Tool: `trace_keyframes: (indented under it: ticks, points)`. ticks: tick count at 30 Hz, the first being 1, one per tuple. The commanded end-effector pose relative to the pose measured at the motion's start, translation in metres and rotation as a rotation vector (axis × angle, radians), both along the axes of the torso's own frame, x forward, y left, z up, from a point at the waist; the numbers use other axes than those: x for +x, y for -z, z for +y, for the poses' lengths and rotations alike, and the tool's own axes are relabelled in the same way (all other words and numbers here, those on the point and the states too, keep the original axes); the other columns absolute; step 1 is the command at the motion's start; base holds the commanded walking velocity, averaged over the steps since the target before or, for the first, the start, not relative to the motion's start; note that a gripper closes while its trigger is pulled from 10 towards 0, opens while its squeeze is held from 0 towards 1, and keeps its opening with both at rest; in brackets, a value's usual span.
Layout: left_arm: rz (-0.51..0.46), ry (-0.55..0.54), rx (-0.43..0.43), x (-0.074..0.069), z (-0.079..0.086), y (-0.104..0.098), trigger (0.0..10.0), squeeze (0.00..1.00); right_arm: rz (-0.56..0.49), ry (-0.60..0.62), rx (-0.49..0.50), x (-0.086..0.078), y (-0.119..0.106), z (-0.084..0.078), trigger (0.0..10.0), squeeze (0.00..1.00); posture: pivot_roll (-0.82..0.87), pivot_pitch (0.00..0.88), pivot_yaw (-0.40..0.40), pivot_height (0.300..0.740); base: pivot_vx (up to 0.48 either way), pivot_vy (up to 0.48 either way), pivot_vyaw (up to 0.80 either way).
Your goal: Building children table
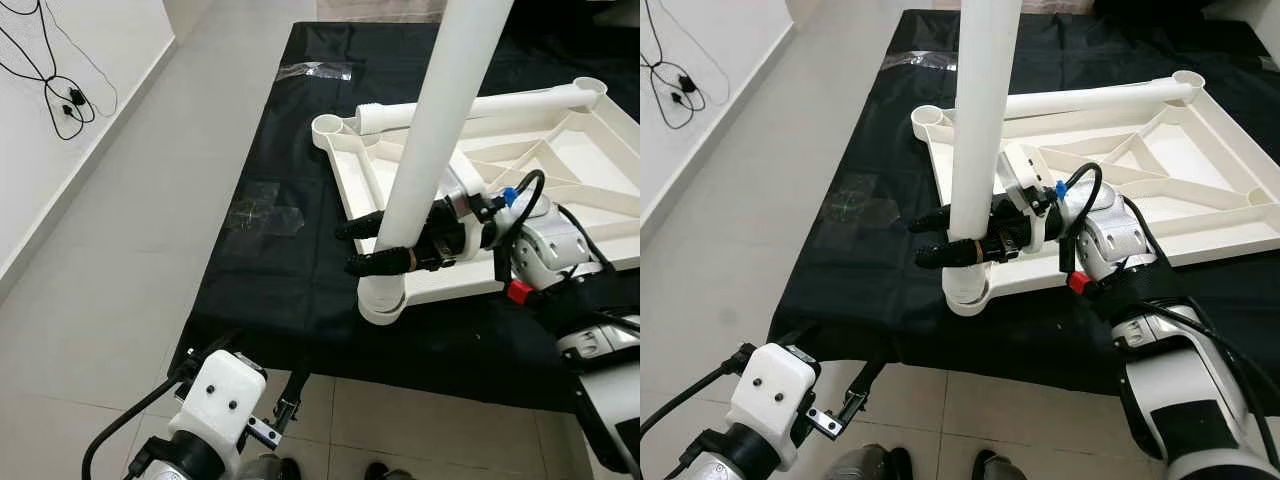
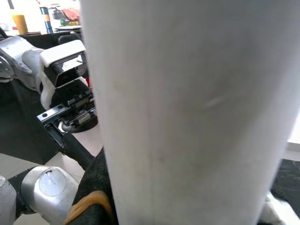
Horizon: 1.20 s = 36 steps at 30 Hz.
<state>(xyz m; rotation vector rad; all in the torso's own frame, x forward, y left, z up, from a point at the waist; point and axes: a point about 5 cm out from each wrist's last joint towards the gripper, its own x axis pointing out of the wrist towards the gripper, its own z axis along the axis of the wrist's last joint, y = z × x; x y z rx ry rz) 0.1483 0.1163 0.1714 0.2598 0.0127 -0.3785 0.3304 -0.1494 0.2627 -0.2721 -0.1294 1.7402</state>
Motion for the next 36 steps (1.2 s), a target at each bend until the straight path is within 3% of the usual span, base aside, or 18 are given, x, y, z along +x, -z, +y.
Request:
trace_keyframes:
  ticks: [1, 19, 29, 36]
  points:
    - [0.024, -0.002, 0.017, -0.003, 0.002, 0.003, 10.0, 0.00, 0.043, -0.030, -0.046, -0.003, 0.013, 0.003, 10.0, 0.00, 0.23, 0.236, 0.029, 0.740, 0.000, 0.000, 0.00]
    - [0.020, 0.001, 0.015, -0.003, 0.002, 0.001, 10.0, 0.00, 0.029, 0.054, -0.077, 0.010, 0.011, -0.007, 10.0, 0.00, 0.23, 0.248, 0.031, 0.740, 0.000, 0.000, 0.00]
    - [0.021, -0.002, 0.018, -0.002, 0.002, 0.001, 10.0, 0.00, 0.051, -0.008, -0.127, -0.001, 0.021, -0.003, 10.0, 0.00, 0.23, 0.252, 0.030, 0.740, 0.000, 0.000, 0.00]
    - [0.023, -0.004, 0.019, -0.003, 0.003, 0.001, 10.0, 0.00, 0.047, 0.008, -0.137, 0.000, 0.021, -0.008, 10.0, 0.00, 0.23, 0.254, 0.034, 0.740, 0.000, 0.000, 0.00]
